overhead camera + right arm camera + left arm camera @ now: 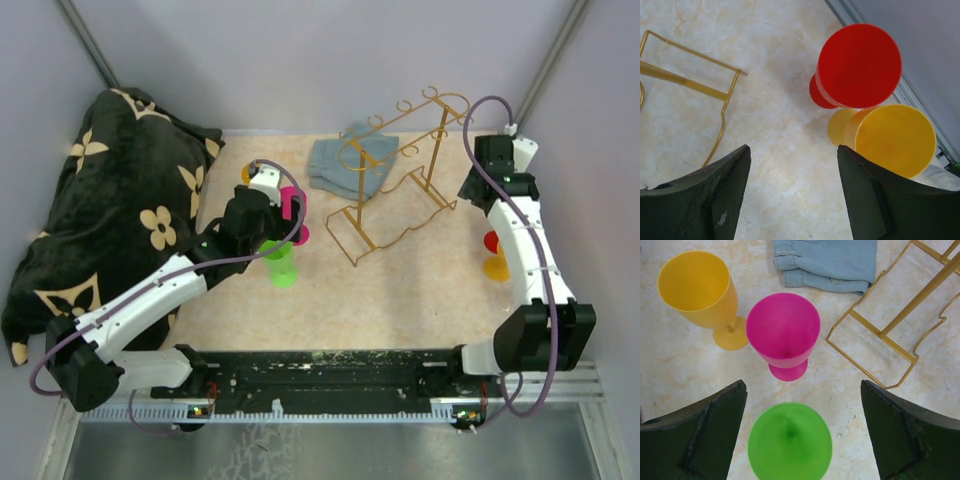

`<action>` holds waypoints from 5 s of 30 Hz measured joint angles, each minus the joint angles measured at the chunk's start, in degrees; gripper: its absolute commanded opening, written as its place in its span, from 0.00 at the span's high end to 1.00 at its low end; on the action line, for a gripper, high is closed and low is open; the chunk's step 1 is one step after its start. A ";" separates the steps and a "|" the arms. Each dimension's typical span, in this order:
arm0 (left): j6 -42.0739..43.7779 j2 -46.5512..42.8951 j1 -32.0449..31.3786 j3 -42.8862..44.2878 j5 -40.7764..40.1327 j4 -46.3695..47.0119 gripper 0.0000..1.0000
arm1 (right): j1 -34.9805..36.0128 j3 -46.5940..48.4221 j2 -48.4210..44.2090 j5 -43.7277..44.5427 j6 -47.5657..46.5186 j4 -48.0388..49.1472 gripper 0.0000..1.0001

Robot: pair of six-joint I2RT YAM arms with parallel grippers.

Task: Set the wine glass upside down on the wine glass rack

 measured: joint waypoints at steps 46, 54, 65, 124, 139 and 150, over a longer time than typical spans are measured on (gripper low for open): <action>-3.96 -3.69 0.35 -5.55 3.91 1.36 0.00 | -10.10 8.50 19.63 -3.43 0.07 1.49 0.64; -4.79 -3.78 0.35 -5.66 4.22 1.36 0.00 | -10.12 8.50 19.96 -3.50 0.07 1.70 0.93; -4.83 -3.78 0.37 -5.66 5.29 1.33 0.00 | -10.12 7.72 19.69 -3.23 0.11 3.74 1.00; -2.29 7.28 19.34 34.21 25.14 -1.92 0.00 | -1.84 13.31 0.24 -66.95 36.24 80.63 1.00; -25.29 10.21 24.39 30.97 60.13 31.17 0.03 | -1.84 14.82 16.74 -78.49 80.54 131.34 1.00; -66.23 25.86 27.39 27.39 73.07 77.26 0.14 | -0.24 16.72 18.84 -78.40 89.53 133.98 1.00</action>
